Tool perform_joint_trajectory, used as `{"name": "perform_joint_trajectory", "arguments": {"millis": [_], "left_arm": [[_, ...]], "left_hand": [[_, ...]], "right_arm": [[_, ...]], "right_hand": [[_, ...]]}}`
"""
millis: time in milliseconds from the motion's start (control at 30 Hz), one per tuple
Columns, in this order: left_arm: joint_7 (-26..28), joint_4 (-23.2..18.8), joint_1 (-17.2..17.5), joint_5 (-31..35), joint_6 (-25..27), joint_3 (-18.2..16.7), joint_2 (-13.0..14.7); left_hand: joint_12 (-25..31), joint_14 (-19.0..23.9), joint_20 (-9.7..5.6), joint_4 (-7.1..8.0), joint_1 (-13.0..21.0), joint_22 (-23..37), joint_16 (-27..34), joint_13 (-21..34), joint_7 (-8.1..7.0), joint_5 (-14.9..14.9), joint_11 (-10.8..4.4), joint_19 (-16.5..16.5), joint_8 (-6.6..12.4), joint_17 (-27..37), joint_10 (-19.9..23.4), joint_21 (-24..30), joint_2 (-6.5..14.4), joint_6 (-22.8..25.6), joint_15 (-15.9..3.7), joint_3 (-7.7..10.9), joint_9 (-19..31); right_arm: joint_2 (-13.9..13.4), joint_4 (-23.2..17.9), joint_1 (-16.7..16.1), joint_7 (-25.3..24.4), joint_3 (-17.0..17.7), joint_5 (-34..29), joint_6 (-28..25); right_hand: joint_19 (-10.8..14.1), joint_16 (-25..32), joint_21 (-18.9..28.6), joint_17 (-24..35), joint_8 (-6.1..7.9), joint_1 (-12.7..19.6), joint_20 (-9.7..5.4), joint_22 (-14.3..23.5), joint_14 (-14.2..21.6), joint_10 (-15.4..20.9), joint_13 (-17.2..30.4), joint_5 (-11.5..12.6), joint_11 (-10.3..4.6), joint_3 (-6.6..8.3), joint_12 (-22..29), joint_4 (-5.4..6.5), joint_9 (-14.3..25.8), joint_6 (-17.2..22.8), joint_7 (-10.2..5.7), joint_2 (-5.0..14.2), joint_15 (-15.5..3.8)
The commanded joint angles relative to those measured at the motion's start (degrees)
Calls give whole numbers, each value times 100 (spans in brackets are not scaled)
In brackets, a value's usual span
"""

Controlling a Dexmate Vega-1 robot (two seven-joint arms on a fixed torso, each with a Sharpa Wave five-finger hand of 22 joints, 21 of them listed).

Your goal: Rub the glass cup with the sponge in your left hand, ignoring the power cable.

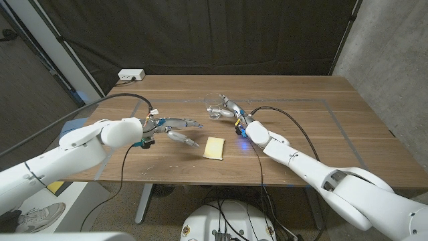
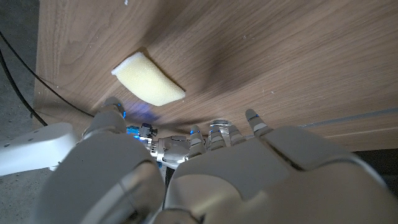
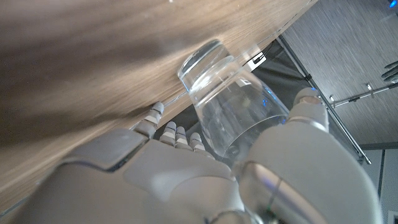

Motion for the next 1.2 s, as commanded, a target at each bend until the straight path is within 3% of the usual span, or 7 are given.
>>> {"name": "perform_joint_trajectory", "arguments": {"millis": [33,100,233,433,800,967,1200], "left_arm": [[-44,82,-103,-56,92,81,-32],[-54,95,-135,-59,104,108,-42],[-86,121,-216,-49,120,172,-55],[-103,179,-325,-54,109,254,-85],[-43,250,-372,-124,90,285,-93],[-84,303,-479,-105,70,373,-112],[-61,390,-638,18,32,515,-189]], "left_hand": [[-1,-117,-33,0,-11,21,24,35,2,52,10,-106,-18,32,-48,-34,1,-27,-2,-20,9],[-1,-121,-33,4,-14,22,24,35,-1,54,15,-107,-20,32,-48,-35,3,-29,-5,-24,10],[-3,-125,-33,10,-20,22,24,35,-1,56,12,-113,-26,33,-57,-39,6,-38,0,-32,10],[-9,-142,-37,20,-30,23,21,36,16,63,27,-131,-41,33,-77,-49,10,-66,1,-49,10],[-19,-176,-34,32,-42,25,14,37,1,74,34,-141,-57,33,-115,-56,8,-96,11,-76,11],[-26,-204,-33,37,-48,26,7,38,5,80,29,-142,-62,33,-140,-59,5,-104,15,-92,11],[9,-142,-22,41,-42,27,37,38,-20,95,14,-122,-24,30,-67,-57,11,-3,18,-116,12]], "right_arm": [[521,1106,344,-285,-21,-65,691],[510,997,307,-392,-26,-149,571],[467,754,239,-495,-23,-241,384],[550,768,240,-654,-7,-258,409],[769,1357,435,-519,-20,-161,721],[890,1725,548,-591,6,-141,995],[896,1724,505,-756,133,-82,1098]], "right_hand": [[107,36,37,13,57,144,24,9,76,-561,22,54,-44,-44,71,-35,9,-835,-58,14,-19],[10,47,-12,14,89,196,8,11,128,-519,23,62,-66,-53,90,-45,9,-766,-80,25,-62],[-170,131,-85,59,240,318,-109,53,475,-55,38,53,-513,-134,287,-7,3,-402,-327,111,-166],[248,285,83,111,439,878,-273,96,1202,711,62,29,-1150,9,624,-72,-39,218,-557,478,-374],[1081,636,416,373,806,1530,-667,163,2419,1686,132,-99,-1490,290,1121,-31,-135,1649,-1060,1174,-924],[1616,1040,637,646,836,1740,-1050,195,3099,2316,213,-240,-1724,304,1475,-41,-155,2029,-1173,1356,-1395],[1836,1394,772,931,1011,1847,-1112,236,3584,2956,299,-389,-1749,209,1846,-41,-152,2735,-1273,1345,-1637]]}}
